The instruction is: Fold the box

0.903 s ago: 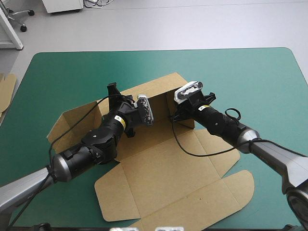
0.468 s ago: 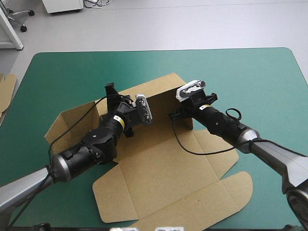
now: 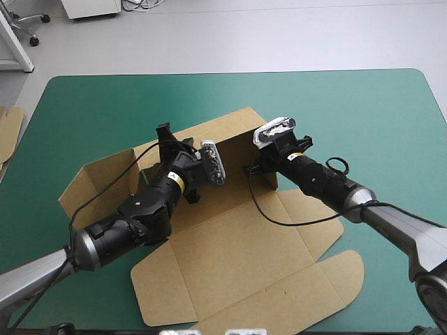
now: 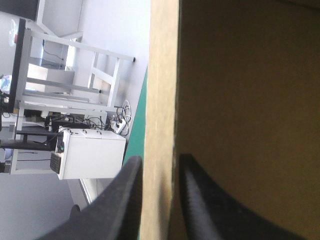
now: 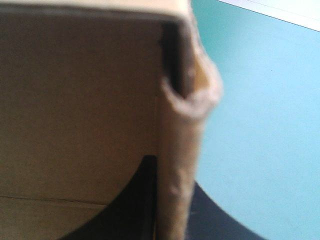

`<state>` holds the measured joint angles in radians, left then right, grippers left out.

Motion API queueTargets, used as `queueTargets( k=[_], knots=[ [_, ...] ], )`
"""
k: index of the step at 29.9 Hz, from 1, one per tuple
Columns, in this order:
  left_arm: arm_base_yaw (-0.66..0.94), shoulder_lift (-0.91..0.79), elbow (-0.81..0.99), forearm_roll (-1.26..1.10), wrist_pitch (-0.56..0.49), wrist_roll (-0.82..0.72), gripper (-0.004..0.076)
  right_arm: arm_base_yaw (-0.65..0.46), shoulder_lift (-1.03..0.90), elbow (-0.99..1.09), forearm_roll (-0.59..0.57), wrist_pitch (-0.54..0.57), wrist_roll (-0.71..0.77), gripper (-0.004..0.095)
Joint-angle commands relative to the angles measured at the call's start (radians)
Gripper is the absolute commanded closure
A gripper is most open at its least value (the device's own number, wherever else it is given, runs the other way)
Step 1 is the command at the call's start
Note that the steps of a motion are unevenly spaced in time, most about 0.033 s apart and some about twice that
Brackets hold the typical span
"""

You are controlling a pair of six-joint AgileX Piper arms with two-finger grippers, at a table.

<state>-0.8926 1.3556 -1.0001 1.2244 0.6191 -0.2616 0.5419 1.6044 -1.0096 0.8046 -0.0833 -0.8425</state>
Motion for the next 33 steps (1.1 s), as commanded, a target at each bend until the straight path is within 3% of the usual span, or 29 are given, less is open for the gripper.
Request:
queueTargets(
  k=[1,5,11,15,17,21,22,26,33],
  knots=[
    [-0.043,-0.048,-0.027,0.024,0.020,-0.034,0.0408,0.004,-0.037,-0.031,-0.016,-0.031,-0.001,0.0930],
    [-0.105,-0.048,-0.027,0.022,0.093,-0.043,0.0353,0.004,-0.037,-0.031,-0.016,-0.041,0.007,0.0931],
    [-0.237,-0.063,-0.027,0.019,0.194,-0.086,0.0354,0.004,-0.037,-0.031,-0.016,-0.045,0.010,0.0930],
    [-0.312,-0.065,-0.053,0.055,0.341,-0.123,0.0374,0.004,-0.037,-0.031,-0.016,-0.045,0.010,0.0930],
    [-0.324,-0.065,-0.089,0.088,0.405,-0.125,0.0454,0.004,-0.037,-0.031,-0.016,-0.045,0.010,0.0930],
    [-0.320,-0.080,-0.194,0.087,0.444,-0.132,0.0728,0.002,-0.037,-0.031,-0.016,-0.045,0.010,0.0930],
    [-0.320,-0.089,-0.222,0.079,0.446,-0.132,0.0733,0.002,-0.037,-0.031,-0.016,-0.045,0.010,0.0930],
    [-0.253,-0.095,-0.332,0.002,0.451,-0.094,0.0732,0.002,-0.037,-0.031,-0.016,-0.039,0.010,0.0930],
    [0.109,-0.095,-0.499,-0.184,0.383,0.046,0.0732,-0.009,-0.037,-0.031,-0.017,-0.024,0.010,0.0930]
  ],
)
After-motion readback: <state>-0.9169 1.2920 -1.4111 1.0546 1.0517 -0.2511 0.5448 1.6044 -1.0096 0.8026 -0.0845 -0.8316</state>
